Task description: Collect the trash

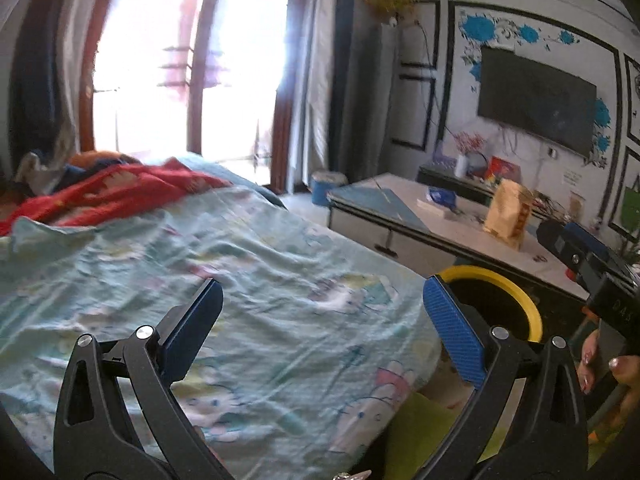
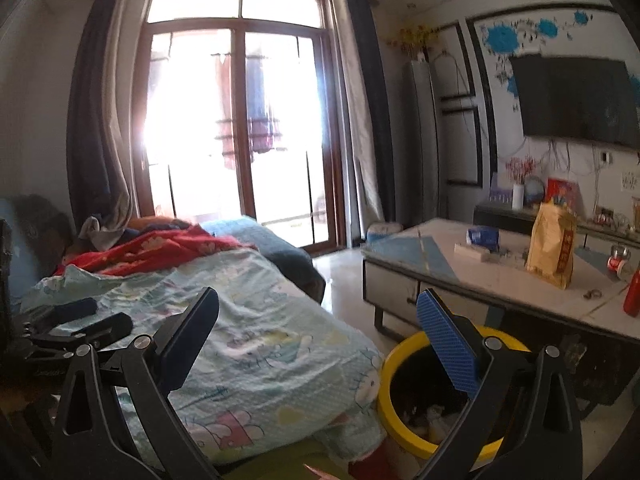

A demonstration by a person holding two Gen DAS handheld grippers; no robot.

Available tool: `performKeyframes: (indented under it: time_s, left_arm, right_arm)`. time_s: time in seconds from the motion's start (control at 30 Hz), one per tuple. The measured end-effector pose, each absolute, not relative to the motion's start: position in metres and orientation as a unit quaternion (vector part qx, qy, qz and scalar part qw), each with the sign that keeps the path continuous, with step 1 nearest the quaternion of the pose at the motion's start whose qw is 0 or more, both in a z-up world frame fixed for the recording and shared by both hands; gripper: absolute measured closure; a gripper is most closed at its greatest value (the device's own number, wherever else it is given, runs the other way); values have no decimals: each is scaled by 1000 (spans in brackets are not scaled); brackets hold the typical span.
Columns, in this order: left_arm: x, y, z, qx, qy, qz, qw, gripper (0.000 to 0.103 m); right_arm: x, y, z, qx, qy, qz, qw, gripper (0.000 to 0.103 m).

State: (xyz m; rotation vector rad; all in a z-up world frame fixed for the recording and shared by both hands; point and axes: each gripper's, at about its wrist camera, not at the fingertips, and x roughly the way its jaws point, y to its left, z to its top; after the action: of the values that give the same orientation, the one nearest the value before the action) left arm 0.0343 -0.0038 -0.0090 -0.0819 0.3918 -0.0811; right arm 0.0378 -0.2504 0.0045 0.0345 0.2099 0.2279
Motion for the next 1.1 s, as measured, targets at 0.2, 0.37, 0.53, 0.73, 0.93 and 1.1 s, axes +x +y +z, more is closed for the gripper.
performKeyframes:
  time_s: [0.2,0.37,0.53,0.73,0.93,1.1]
  left_arm:
    - [22,7,-6,-59,162,-20,985,11]
    - [18,10,-11,-72,154,-22,985,11]
    - [20,8,-14,-74,155,-28,985,11]
    - [21,4,-16,-67,157,-31,985,11]
    - [19,3,-16,-65,156,-28,985,11]
    - [19,3,-15,-65,156,-27,985,11]
  right_arm:
    - [20,-235,-1,-6,59,114,992,6]
    - [22,-233,-13,-14,60,115,991,6]
    - [37,-233,-24,-7,100,99,990,6]
    - [47,-239,-29,8,118,82,990,6]
    - [49,-242,-33,12,125,80,989,6]
    - [49,-243,-34,13,121,81,989,6]
